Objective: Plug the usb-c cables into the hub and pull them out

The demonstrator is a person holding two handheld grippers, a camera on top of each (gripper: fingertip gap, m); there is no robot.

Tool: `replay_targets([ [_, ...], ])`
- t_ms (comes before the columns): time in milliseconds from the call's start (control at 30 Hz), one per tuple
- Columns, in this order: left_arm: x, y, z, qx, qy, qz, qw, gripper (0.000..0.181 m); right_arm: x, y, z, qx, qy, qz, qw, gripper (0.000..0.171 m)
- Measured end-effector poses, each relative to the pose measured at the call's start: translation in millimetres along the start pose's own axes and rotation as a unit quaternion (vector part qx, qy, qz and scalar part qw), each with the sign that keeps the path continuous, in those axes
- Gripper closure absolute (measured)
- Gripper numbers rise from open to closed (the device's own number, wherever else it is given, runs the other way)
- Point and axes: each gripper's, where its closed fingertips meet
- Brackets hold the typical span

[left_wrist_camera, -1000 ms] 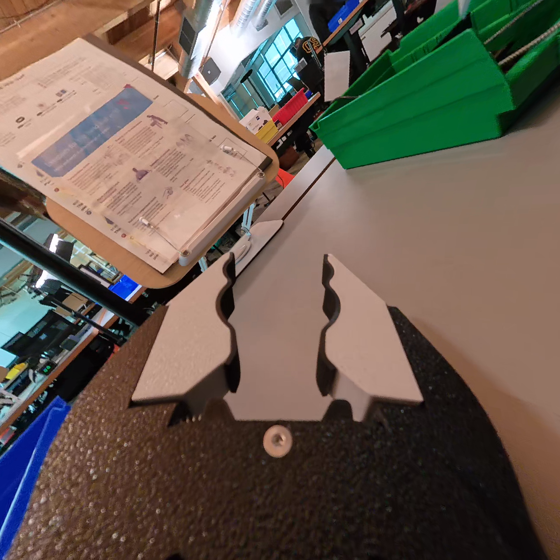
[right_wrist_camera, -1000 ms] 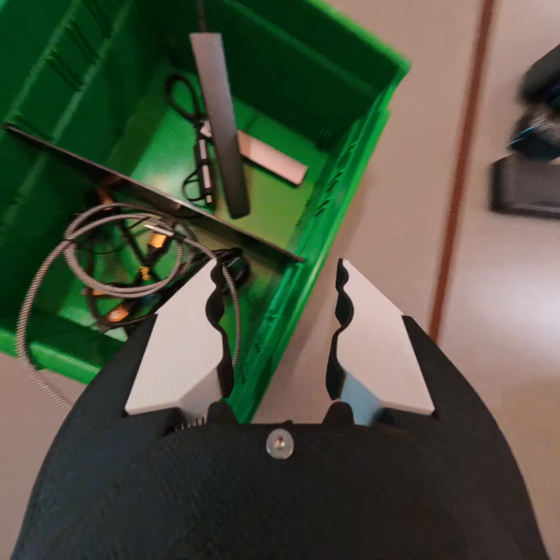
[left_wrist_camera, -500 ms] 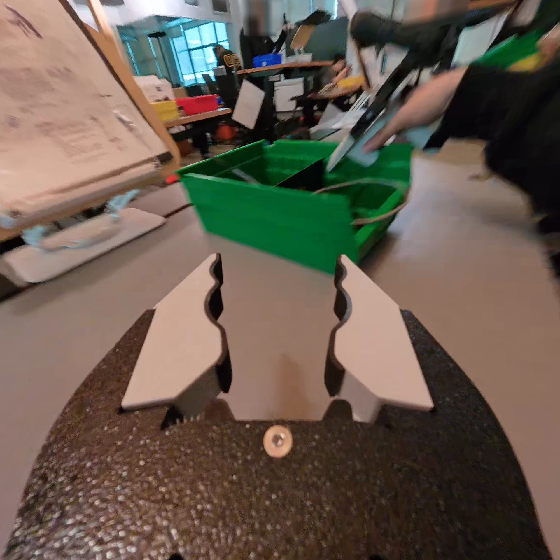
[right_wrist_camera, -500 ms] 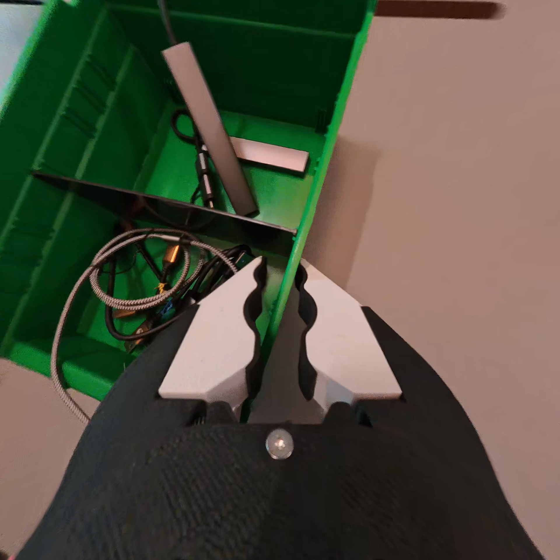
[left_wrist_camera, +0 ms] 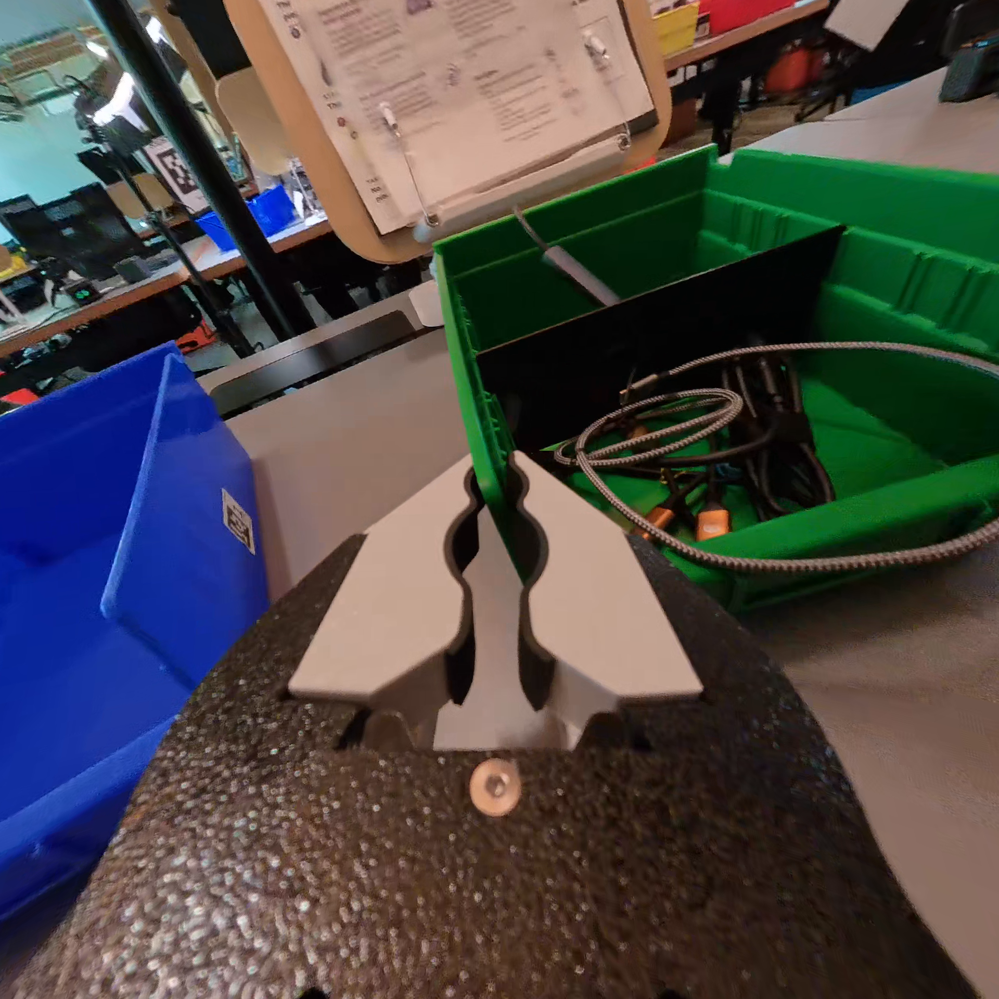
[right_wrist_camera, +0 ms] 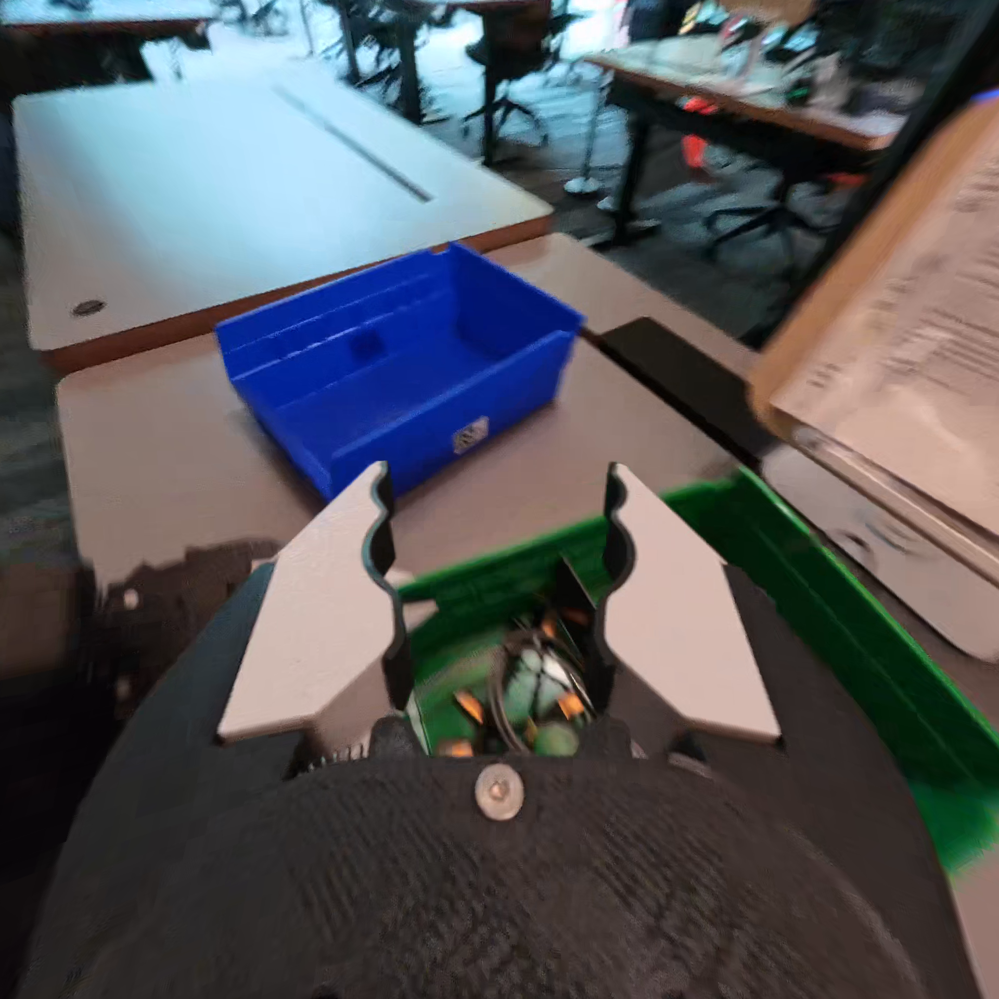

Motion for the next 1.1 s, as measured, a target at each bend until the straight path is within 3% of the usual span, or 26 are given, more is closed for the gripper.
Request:
replay_targets([
  [100,0,0,-3,-0.028,0.005,0.013,1.000,0.178,99,7,-12,0.031,0.003,-0.067,0.997,0.086],
  [200,-10,-3,-8,-0.023,0.020,0.013,0.999,0.178,175,-13,-12,0.088,-0.002,-0.158,0.983,0.078],
  [333,-21,-7,-14,-0.015,0.034,0.012,0.999,0.178,232,-56,-17,0.134,-0.003,-0.245,0.960,0.080],
  [367,-22,-7,-15,-0.012,0.036,0.012,0.999,0.178,241,-62,-24,0.149,0.013,-0.246,0.958,0.064],
  [400,-24,-8,-15,-0.008,0.038,0.012,0.999,0.178,247,-68,-33,0.165,0.033,-0.253,0.953,0.072],
  [433,-25,-8,-15,-0.004,0.040,0.013,0.999,0.178,251,-74,-45,0.179,0.058,-0.265,0.946,0.091],
  [533,-25,-8,-16,0.006,0.047,0.013,0.999,0.179,257,-90,-38,0.158,0.009,-0.268,0.950,0.110],
  [633,-26,-8,-16,0.012,0.052,0.012,0.998,0.179,256,-93,-16,0.163,-0.034,-0.262,0.950,0.154],
  [700,-26,-8,-16,0.024,0.057,0.013,0.998,0.177,250,-92,-10,0.123,-0.014,-0.258,0.958,0.165],
  [800,-27,-7,-12,0.044,0.058,0.017,0.997,0.176,234,-62,4,0.097,-0.016,-0.213,0.972,0.165],
  [900,-28,-6,-7,0.070,0.061,0.022,0.995,0.175,199,6,37,0.097,-0.047,-0.115,0.988,0.162],
  [1033,-29,-6,-7,0.066,0.047,0.023,0.996,0.176,108,93,96,0.104,-0.074,0.025,0.992,0.160],
  [1100,-30,-8,-10,0.080,0.044,0.019,0.996,0.175,48,110,128,0.097,-0.087,0.067,0.989,0.160],
])
Point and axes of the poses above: each gripper's, where its closed fingertips meet, x out along the fingers, y out of its top, z = x × y across the jaws, and after that the axes turned 1 degree about x, right-handed
